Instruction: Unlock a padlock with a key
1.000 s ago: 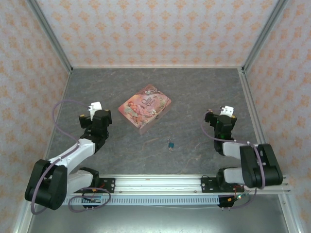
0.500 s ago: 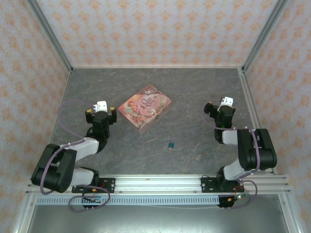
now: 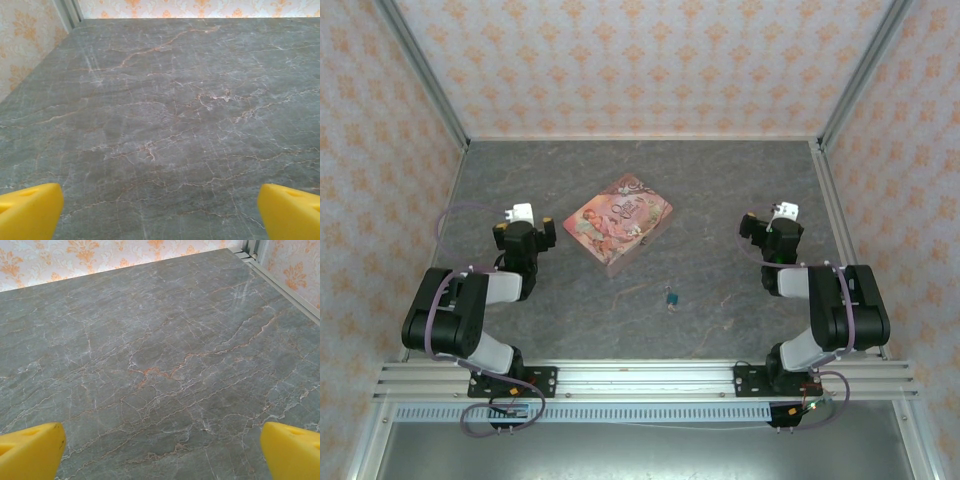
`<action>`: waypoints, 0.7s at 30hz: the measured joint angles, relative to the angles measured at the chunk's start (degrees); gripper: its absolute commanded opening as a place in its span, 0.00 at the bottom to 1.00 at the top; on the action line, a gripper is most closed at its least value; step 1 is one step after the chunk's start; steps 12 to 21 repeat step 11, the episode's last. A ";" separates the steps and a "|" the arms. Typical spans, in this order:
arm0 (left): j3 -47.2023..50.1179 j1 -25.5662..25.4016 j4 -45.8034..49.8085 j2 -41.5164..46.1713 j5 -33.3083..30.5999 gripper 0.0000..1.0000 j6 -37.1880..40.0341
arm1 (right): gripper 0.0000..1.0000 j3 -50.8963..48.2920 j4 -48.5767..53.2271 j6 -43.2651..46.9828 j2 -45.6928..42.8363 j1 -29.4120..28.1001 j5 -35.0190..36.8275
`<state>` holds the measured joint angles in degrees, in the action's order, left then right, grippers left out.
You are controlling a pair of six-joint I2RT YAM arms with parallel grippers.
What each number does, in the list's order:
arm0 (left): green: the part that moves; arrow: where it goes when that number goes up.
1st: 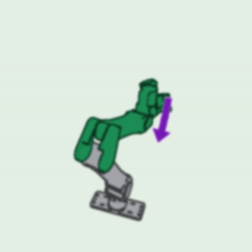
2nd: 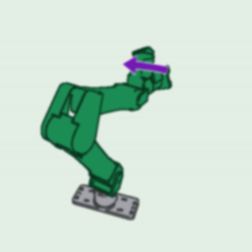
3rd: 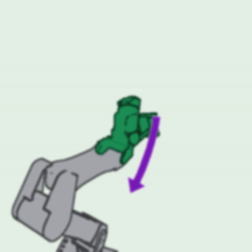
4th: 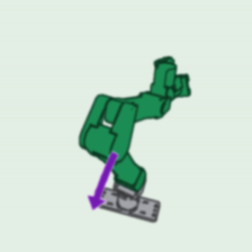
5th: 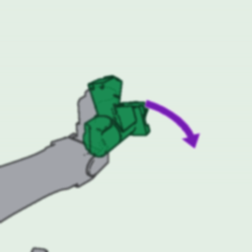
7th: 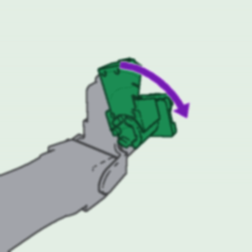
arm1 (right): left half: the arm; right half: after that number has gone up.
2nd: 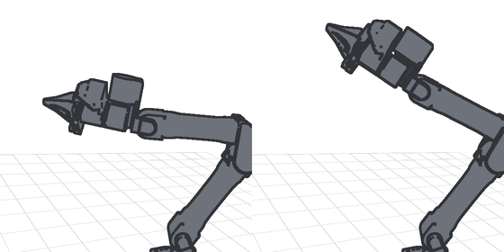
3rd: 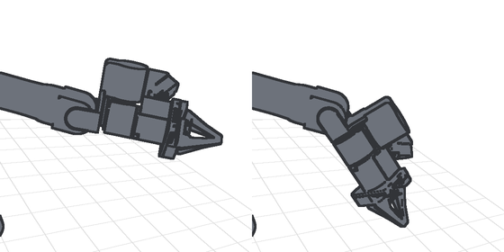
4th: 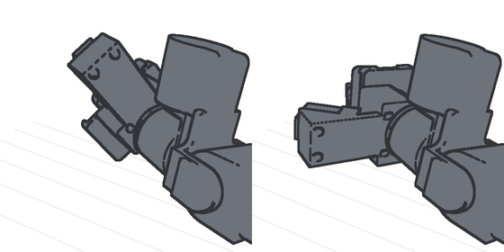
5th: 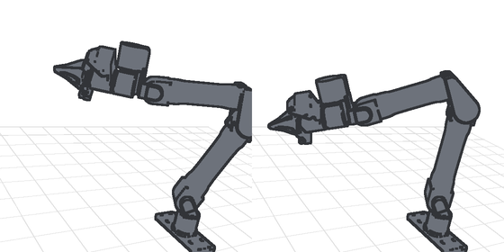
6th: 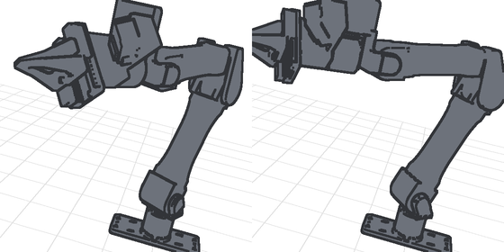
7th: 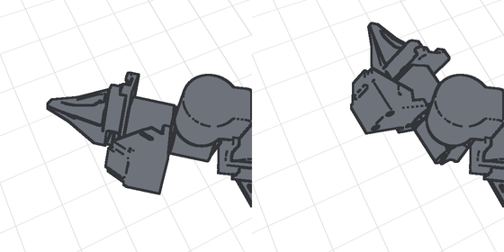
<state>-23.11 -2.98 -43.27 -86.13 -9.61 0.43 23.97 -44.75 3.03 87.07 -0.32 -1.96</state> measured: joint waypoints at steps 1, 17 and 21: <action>0.00 0.00 0.07 0.00 0.26 1.00 -0.02 | 0.99 0.00 0.00 0.00 0.00 0.00 0.00; 0.00 -0.02 0.17 0.00 0.44 1.00 -0.39 | 0.99 0.00 0.33 0.00 0.00 0.00 0.00; 0.00 -0.02 0.17 0.00 0.44 1.00 -0.39 | 0.99 0.00 0.33 0.00 0.00 0.00 0.00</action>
